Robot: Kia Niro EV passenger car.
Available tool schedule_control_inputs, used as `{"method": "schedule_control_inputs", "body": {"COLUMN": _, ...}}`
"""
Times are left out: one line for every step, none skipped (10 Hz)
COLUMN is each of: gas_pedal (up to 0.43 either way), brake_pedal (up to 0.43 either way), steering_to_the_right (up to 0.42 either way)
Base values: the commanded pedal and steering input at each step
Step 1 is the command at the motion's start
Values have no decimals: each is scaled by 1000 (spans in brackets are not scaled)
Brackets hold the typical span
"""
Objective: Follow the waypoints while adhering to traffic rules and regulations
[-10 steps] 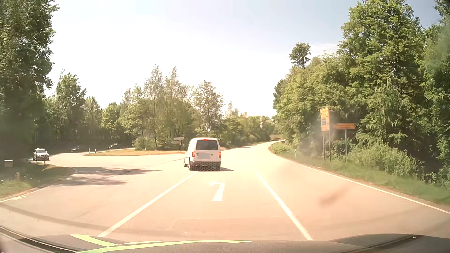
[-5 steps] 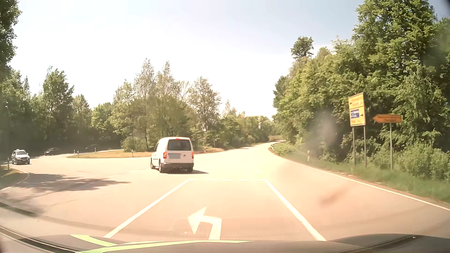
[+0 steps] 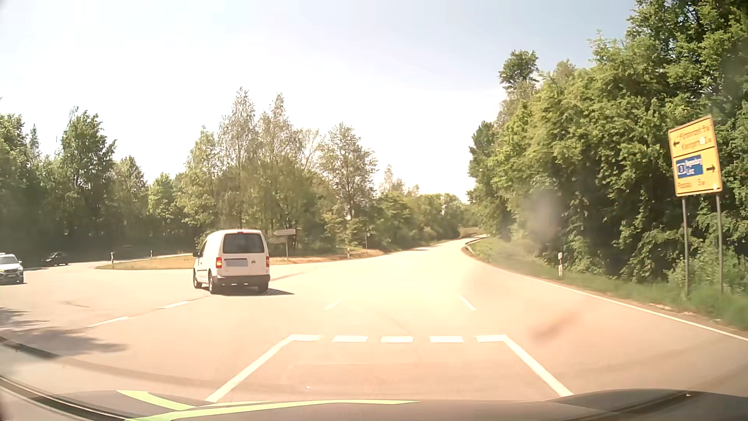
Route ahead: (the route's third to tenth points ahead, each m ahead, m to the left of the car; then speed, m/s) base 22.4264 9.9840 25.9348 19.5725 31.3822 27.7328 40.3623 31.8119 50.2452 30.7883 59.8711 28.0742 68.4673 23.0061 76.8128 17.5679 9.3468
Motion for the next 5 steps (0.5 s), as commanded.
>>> {"method": "schedule_control_inputs", "body": {"gas_pedal": 0, "brake_pedal": 152, "steering_to_the_right": -77}}
{"method": "schedule_control_inputs", "body": {"gas_pedal": 0, "brake_pedal": 140, "steering_to_the_right": -89}}
{"method": "schedule_control_inputs", "body": {"gas_pedal": 0, "brake_pedal": 134, "steering_to_the_right": -102}}
{"method": "schedule_control_inputs", "body": {"gas_pedal": 0, "brake_pedal": 104, "steering_to_the_right": -111}}
{"method": "schedule_control_inputs", "body": {"gas_pedal": 0, "brake_pedal": 49, "steering_to_the_right": -116}}
